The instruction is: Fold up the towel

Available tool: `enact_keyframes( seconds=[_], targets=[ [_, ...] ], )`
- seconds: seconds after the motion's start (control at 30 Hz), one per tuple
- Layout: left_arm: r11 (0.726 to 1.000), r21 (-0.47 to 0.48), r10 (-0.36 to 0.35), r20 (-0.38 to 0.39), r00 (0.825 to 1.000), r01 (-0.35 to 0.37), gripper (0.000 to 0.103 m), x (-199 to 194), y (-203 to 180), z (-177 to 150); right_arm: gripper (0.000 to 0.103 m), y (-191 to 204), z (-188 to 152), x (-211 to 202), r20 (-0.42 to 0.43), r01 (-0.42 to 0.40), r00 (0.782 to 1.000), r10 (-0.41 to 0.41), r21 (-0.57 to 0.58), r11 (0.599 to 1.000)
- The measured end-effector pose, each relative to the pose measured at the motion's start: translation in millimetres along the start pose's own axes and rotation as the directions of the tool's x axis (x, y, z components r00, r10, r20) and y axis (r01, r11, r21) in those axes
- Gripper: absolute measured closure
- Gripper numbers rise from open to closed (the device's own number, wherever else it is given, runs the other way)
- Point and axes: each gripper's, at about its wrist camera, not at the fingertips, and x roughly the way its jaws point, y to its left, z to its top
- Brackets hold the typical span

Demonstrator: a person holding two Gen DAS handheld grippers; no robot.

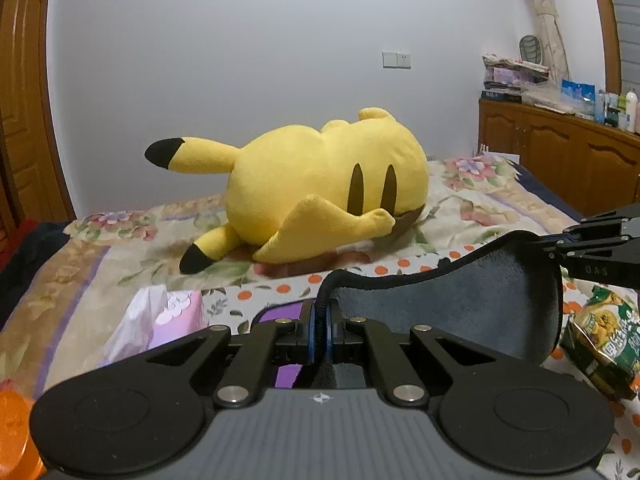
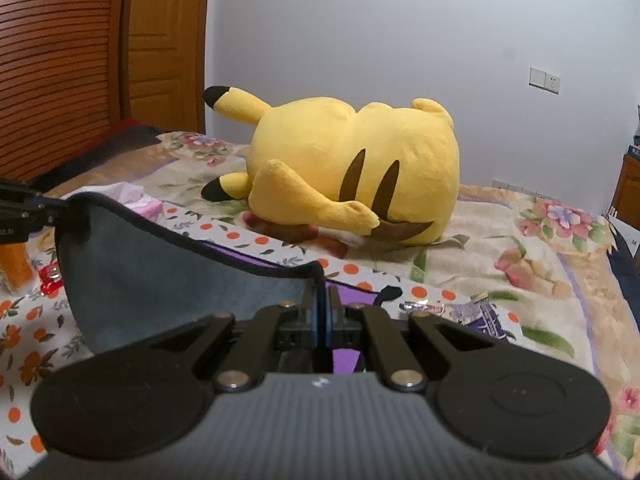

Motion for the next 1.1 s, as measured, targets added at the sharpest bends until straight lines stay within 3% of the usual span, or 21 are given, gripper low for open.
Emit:
enact_keyframes(
  seconds=[0.57, 1.1],
  targets=[
    [0.998, 0.004, 0.059, 0.021, 0.998, -0.059, 0.097, 37, 14, 21, 0.099, -3, 19, 35, 0.016, 0.046, 0.999, -0.045, -0.056, 0.997],
    [0.994, 0.018, 0.108, -0.008, 0.994, -0.108, 0.097, 97, 19, 10, 0.099, -9, 11, 92, -0.013, 0.109, 0.994, -0.111, -0.108, 0.988]
  ],
)
